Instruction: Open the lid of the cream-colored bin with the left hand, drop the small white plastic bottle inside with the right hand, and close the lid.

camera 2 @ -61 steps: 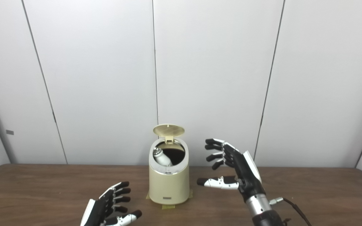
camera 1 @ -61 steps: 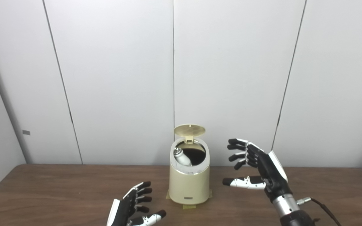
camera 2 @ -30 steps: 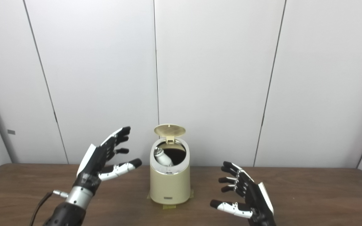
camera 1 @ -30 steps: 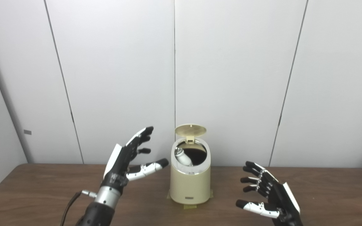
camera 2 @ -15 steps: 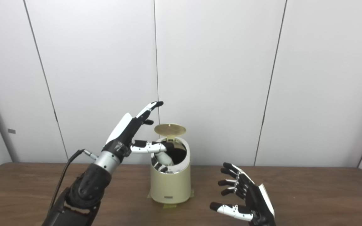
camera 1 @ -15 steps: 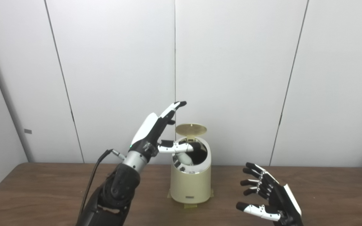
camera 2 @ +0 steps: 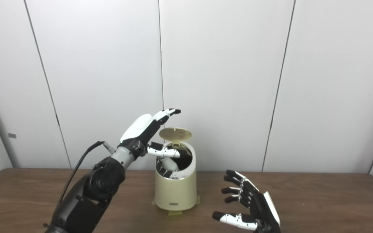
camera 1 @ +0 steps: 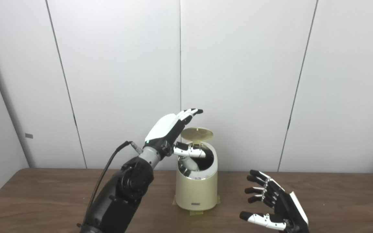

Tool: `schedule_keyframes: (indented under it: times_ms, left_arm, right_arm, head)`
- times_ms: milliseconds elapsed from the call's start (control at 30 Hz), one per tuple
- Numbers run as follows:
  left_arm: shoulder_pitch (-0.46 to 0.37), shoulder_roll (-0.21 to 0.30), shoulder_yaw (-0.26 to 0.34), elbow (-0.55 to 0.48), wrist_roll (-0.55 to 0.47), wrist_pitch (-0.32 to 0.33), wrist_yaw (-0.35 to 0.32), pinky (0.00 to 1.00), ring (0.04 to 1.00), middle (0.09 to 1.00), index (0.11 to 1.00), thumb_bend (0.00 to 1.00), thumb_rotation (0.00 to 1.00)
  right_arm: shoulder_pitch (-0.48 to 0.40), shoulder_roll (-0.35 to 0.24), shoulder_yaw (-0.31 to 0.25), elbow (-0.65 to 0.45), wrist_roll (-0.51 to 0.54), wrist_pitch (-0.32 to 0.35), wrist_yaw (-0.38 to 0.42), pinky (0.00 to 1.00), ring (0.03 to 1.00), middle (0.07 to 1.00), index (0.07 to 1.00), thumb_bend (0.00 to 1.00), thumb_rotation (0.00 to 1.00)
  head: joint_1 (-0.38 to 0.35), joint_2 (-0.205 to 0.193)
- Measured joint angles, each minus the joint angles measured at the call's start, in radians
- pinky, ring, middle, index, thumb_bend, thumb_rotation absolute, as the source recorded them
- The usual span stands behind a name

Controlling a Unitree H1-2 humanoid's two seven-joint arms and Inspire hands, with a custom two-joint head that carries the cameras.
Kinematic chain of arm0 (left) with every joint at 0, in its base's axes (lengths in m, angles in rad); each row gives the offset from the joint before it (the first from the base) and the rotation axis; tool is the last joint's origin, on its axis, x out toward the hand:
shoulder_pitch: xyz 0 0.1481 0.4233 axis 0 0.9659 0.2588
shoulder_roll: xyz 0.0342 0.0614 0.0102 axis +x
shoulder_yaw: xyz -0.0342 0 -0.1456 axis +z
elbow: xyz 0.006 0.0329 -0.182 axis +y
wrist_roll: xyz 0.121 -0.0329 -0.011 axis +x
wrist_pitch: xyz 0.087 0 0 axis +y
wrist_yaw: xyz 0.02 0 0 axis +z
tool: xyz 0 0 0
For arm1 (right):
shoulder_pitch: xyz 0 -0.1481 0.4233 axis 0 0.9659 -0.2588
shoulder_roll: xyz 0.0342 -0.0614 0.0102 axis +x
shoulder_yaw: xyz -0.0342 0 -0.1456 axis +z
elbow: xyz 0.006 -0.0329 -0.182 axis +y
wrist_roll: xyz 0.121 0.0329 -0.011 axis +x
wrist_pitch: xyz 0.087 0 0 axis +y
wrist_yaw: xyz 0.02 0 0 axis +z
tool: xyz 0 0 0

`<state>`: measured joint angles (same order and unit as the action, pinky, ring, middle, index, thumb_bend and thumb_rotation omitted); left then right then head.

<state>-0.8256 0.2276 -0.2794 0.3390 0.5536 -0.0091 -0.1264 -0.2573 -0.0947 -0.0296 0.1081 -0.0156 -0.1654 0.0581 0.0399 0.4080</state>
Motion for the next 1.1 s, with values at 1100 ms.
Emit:
schedule_keyframes:
  times_ms: [1100]
  left_arm:
    - [0.070, 0.113, -0.074, -0.255, 0.247, 0.038, -0.148, 1.00, 0.994, 0.784, 0.762, 0.97, 0.46]
  right_arm:
    - [0.001, 0.006, 0.008, -0.015, -0.022, 0.025, -0.003, 0.54, 0.651, 0.791, 0.802, 0.80, 0.17]
  head:
    - [-0.012, 0.025]
